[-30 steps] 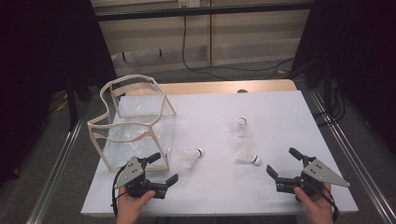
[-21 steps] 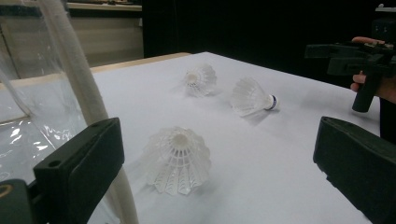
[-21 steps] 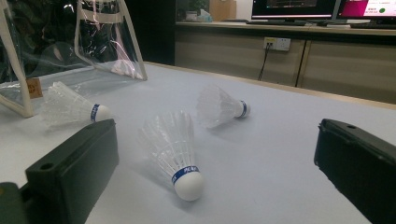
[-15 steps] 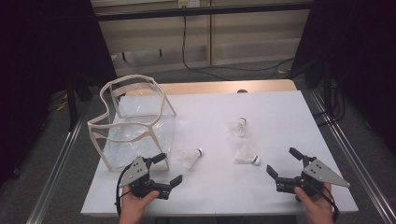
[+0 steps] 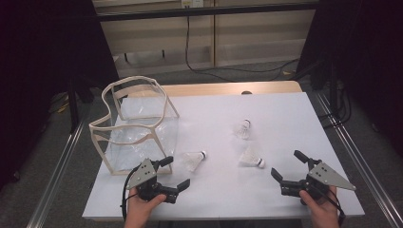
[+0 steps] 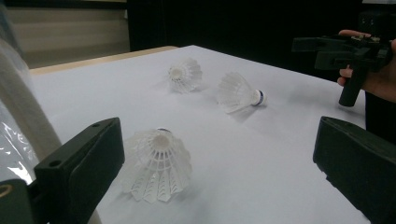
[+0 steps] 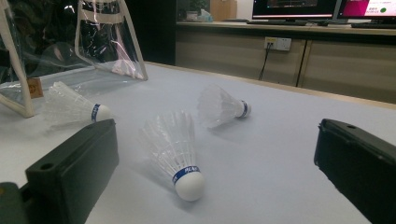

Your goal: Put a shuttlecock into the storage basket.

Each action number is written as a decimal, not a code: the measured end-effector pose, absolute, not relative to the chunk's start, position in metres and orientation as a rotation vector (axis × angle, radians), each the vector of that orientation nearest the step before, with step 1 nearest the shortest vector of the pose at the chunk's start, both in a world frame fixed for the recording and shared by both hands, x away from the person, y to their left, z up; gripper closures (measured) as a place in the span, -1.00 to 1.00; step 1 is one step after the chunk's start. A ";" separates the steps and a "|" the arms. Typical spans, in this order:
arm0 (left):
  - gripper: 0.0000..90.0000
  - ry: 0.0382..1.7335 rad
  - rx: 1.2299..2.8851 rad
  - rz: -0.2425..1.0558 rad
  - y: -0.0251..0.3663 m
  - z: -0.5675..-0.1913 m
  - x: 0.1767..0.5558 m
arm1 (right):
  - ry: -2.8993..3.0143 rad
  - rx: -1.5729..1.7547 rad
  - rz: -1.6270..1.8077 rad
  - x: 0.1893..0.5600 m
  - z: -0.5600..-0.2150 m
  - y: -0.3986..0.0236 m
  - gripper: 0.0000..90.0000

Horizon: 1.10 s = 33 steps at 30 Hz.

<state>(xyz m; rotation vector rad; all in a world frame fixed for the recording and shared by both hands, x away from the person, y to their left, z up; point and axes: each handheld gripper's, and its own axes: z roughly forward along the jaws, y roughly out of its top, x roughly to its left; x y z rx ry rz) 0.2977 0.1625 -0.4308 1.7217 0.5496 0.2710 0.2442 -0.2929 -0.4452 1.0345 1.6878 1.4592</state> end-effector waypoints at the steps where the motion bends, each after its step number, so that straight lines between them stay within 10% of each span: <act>1: -0.95 0.548 1.728 0.274 0.162 -0.431 0.298 | 1.687 1.034 1.459 0.244 -0.445 -0.293 -1.00; 33: -0.97 0.590 1.795 0.246 0.141 -0.434 0.303 | 1.685 1.035 1.465 0.244 -0.445 -0.293 -1.00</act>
